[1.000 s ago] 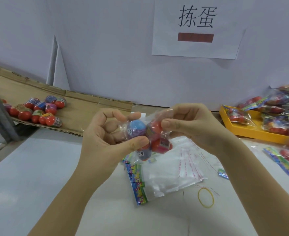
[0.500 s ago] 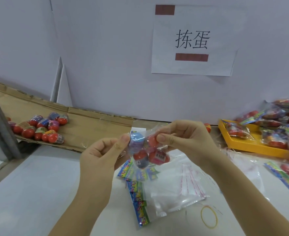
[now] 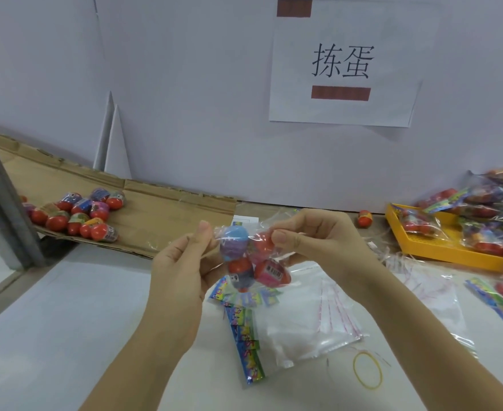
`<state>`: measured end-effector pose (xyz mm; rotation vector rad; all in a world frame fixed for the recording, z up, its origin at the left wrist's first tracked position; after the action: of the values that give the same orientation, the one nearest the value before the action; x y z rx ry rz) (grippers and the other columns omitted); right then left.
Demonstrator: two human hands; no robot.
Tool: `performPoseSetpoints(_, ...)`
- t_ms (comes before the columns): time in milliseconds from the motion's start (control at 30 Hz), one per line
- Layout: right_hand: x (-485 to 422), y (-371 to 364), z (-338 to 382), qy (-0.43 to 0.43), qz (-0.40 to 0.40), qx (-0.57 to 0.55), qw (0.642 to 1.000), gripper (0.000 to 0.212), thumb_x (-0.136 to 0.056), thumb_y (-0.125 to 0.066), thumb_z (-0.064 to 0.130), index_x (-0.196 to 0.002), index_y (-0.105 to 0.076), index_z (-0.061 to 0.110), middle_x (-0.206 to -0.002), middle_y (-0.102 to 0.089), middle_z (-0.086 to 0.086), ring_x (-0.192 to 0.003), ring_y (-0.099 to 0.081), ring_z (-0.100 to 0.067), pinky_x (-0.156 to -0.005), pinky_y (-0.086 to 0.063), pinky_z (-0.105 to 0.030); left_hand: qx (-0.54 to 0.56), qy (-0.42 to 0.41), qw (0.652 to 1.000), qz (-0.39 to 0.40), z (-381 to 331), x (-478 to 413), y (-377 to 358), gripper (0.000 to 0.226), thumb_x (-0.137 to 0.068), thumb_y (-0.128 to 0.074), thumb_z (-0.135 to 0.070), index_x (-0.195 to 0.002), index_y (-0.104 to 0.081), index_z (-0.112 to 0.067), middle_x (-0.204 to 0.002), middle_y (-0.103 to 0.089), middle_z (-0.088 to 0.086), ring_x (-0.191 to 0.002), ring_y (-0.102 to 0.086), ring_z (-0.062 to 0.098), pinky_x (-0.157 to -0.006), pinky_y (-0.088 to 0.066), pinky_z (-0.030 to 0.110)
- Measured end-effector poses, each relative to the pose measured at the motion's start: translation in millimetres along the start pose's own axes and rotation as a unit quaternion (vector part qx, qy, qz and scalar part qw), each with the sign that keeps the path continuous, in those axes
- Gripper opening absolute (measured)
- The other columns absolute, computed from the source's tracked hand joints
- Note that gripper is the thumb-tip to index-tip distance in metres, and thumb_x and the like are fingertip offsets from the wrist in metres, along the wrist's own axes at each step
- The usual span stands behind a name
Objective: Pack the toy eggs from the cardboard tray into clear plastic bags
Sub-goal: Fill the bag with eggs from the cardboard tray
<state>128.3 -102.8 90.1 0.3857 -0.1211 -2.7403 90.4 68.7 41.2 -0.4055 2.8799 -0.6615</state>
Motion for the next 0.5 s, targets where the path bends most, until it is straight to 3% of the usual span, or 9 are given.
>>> performPoseSetpoints(167, 1, -2, 2, 0.013, 0.009, 0.055, 0.998, 0.026, -0.065, -0.072, 0.025, -0.078, -0.069, 0.003, -0.078, -0.075, -0.003, -0.07, -0.069, -0.019, -0.06, -0.058, -0.028, -0.038, 0.005, 0.999, -0.014, -1, -1, 8, 0.024, -0.065, -0.072, -0.043, -0.065, -0.077, -0.019, -0.082, -0.076, 0.009, -0.072, -0.073, 0.02, -0.065, -0.059, 0.027)
performPoseSetpoints(300, 1, -5, 4, 0.032, 0.012, 0.088, 0.996, 0.029, -0.067, -0.072, 0.029, -0.079, -0.07, 0.003, -0.081, -0.074, -0.007, -0.073, -0.069, -0.028, -0.06, -0.056, -0.025, -0.047, 0.042, 0.998, -0.026, 9, -4, 14, 0.024, -0.084, -0.068, -0.027, -0.061, -0.074, -0.022, -0.076, -0.074, 0.0, -0.065, -0.069, 0.019, -0.074, -0.059, 0.036)
performPoseSetpoints(500, 1, -8, -1, 0.018, 0.01, 0.061, 0.998, 0.027, -0.066, -0.072, 0.027, -0.075, -0.067, 0.002, -0.082, -0.074, -0.012, -0.069, -0.07, -0.021, -0.06, -0.058, -0.027, 0.09, 0.032, 0.995, -0.013, 6, -1, 4, 0.02, -0.074, -0.064, -0.028, -0.058, -0.075, -0.021, -0.068, -0.072, -0.003, -0.062, -0.069, 0.007, -0.059, -0.054, 0.018)
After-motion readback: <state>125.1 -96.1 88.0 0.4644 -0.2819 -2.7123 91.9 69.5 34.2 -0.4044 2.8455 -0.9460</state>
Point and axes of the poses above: each hand's wrist, its own x-axis away from the middle knuckle, its own y-axis out of the back of the hand, z = x × y, the point moved 10 cm from there along -x, towards the middle knuckle
